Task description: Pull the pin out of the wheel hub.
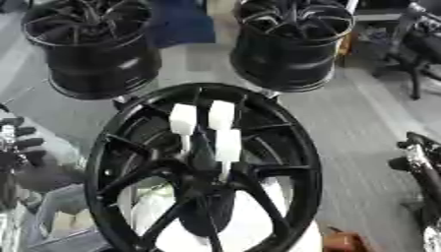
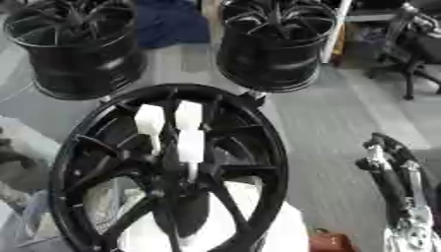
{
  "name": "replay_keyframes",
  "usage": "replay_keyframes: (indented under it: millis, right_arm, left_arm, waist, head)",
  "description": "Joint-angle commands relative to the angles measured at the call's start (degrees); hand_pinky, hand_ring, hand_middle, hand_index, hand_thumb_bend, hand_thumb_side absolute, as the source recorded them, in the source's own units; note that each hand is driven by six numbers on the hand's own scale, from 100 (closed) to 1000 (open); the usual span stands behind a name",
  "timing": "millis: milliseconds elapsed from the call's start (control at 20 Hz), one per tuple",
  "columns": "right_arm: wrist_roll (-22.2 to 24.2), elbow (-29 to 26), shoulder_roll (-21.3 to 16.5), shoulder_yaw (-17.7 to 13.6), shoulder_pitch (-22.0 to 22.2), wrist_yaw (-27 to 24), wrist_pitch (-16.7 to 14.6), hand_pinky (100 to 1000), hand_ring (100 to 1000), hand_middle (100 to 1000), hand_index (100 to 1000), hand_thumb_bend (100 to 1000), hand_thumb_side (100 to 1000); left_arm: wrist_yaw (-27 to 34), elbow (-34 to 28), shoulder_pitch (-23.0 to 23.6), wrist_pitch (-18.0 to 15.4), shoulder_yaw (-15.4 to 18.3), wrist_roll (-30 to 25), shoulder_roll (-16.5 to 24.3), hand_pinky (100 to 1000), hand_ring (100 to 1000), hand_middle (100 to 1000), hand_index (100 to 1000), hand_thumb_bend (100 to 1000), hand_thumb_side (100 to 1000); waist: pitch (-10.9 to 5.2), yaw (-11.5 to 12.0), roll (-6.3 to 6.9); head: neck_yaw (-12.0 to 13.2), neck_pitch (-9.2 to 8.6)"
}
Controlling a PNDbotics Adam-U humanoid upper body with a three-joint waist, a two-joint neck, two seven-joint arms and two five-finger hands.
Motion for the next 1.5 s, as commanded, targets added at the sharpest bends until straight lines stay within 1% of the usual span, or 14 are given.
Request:
replay_keyframes:
  millis: [50,400,500,550,650,750,900,1000,1150,1200,1250,1300,1400,1500]
  right_arm:
    - [-0.1,-1.0,-0.6,-0.1,-0.4,0.0,-0.1,605,509,648,782,100,554]
    - [0.0,-1.0,-0.7,-0.1,-0.4,0.0,0.0,604,509,648,782,100,554]
    - [0.0,-0.9,-0.8,-0.1,-0.4,0.0,0.0,604,509,647,781,100,553]
    - [0.0,-0.9,-0.9,-0.1,-0.4,0.0,0.0,604,509,647,782,100,553]
    - [0.0,-0.9,-1.0,0.0,-0.4,0.1,0.0,604,509,647,782,100,553]
    - [0.1,-0.9,-1.2,0.1,-0.4,0.1,0.1,604,509,647,781,100,553]
    - [0.3,-0.8,-1.6,0.3,-0.4,0.2,0.1,604,508,647,781,100,552]
    - [0.4,-0.8,-1.7,0.4,-0.4,0.2,0.1,604,508,647,781,100,552]
    - [0.6,-0.8,-2.1,0.6,-0.4,0.2,0.1,604,508,647,781,100,552]
    - [0.6,-0.8,-2.2,0.6,-0.3,0.2,0.1,604,508,647,781,100,552]
    - [0.7,-0.7,-2.3,0.7,-0.3,0.2,0.1,604,508,647,781,100,552]
    - [0.8,-0.7,-2.4,0.8,-0.3,0.2,0.1,604,508,647,781,100,552]
    - [0.9,-0.7,-2.5,0.9,-0.2,0.2,0.1,604,509,647,781,100,553]
    - [0.9,-0.6,-2.6,0.9,-0.1,0.2,0.1,604,509,647,781,100,554]
  left_arm:
    - [0.0,-1.7,-0.9,-0.5,0.0,0.0,1.8,609,655,663,827,100,770]
    - [0.6,-2.2,-1.8,-1.2,-0.5,-0.4,5.1,609,655,663,827,100,743]
    - [0.9,-2.6,-2.7,-1.8,-1.3,-1.2,8.3,609,655,664,829,100,706]
    - [1.1,-2.9,-3.3,-2.2,-1.9,-1.9,10.3,611,656,667,835,100,666]
    - [1.0,-3.6,-5.0,-3.4,-3.8,-4.7,15.9,599,630,665,840,100,619]
    - [0.5,-3.9,-7.2,-4.7,-6.0,-8.9,21.9,584,603,664,842,100,575]
    - [-1.5,-3.8,-11.9,-7.0,-10.6,-17.9,31.1,578,588,670,846,100,515]
    - [-3.0,-3.7,-15.3,-8.9,-13.9,-24.6,36.0,566,570,665,843,100,478]
    - [-3.8,-2.9,-20.9,-11.1,-19.4,-33.8,41.6,544,534,671,847,100,431]
    - [-4.2,-2.5,-23.1,-11.6,-21.4,-36.8,43.0,546,533,674,849,100,415]
    - [-4.6,-2.1,-25.1,-12.1,-23.1,-39.5,44.0,540,515,678,850,100,370]
    - [-5.5,-1.6,-27.4,-12.7,-25.2,-42.5,44.7,538,506,687,852,122,361]
    - [-7.5,-0.4,-31.4,-14.1,-28.5,-47.9,44.6,542,496,698,851,187,356]
    - [-9.5,1.6,-35.0,-15.6,-31.1,-52.7,42.9,544,493,693,855,226,388]
  waist:
    - [-0.42,-0.1,0.07]
    - [-0.46,-0.3,0.13]
    - [-0.54,-0.5,0.21]
    - [-0.59,-0.6,0.28]
    - [-0.7,-0.8,0.47]
    - [-0.81,-1.1,0.68]
    - [-1.0,-1.6,0.99]
    - [-1.13,-1.9,1.18]
    - [-1.33,-2.5,1.56]
    - [-1.4,-2.8,1.68]
    - [-1.47,-2.9,1.81]
    - [-1.55,-3.1,1.95]
    - [-1.69,-3.3,2.15]
    - [-1.83,-3.3,2.26]
  head:
    - [0.1,0.26]
    - [0.1,0.26]
    - [0.0,0.26]
    - [0.0,0.26]
    - [-0.1,0.26]
    - [-0.1,0.26]
    - [0.0,0.26]
    - [0.1,0.26]
    - [0.4,0.26]
    - [0.4,0.26]
    - [0.5,0.26]
    - [0.5,0.26]
    - [0.5,0.26]
    - [0.5,0.26]
